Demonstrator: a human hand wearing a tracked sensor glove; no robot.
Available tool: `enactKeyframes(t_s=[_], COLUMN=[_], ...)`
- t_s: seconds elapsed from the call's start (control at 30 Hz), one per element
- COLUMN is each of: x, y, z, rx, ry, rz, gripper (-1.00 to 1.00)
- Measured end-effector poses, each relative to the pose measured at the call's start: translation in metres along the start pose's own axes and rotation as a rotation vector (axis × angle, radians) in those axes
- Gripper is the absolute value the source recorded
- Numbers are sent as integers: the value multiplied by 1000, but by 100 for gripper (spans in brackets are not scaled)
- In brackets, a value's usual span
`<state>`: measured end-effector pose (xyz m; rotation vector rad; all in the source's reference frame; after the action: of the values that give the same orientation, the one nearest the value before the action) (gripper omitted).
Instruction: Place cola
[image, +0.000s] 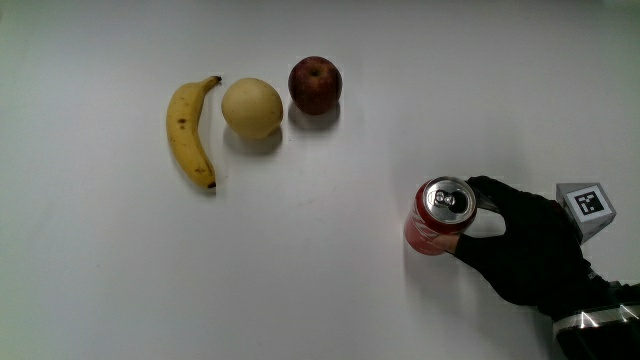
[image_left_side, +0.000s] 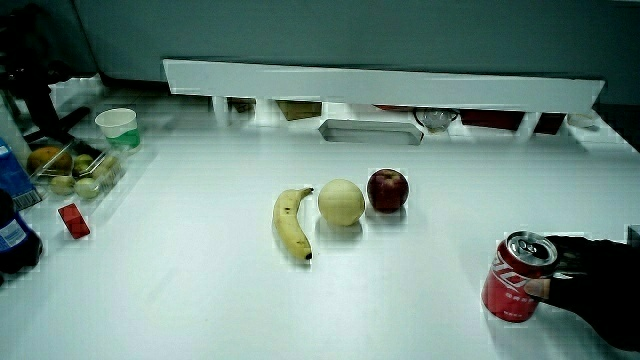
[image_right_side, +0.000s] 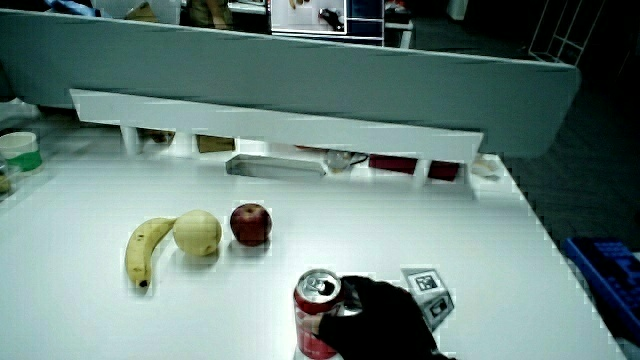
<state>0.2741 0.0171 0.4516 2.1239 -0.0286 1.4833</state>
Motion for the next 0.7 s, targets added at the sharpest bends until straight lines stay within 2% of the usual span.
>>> enactKeyframes(t_s=[0.03, 0.2, 0.33, 0.4, 0.47, 0.7], x=[2, 2, 4, 5, 4, 8], y=[0, -1, -3, -3, -3, -4], z=[1, 0, -1, 0, -1, 0], rx=[3, -5, -18, -18, -27, -28], ry=[-20, -2, 12, -8, 16, 16], rz=[-6, -1, -5, -11, -3, -10], gripper=[0, 0, -13, -19, -26, -48])
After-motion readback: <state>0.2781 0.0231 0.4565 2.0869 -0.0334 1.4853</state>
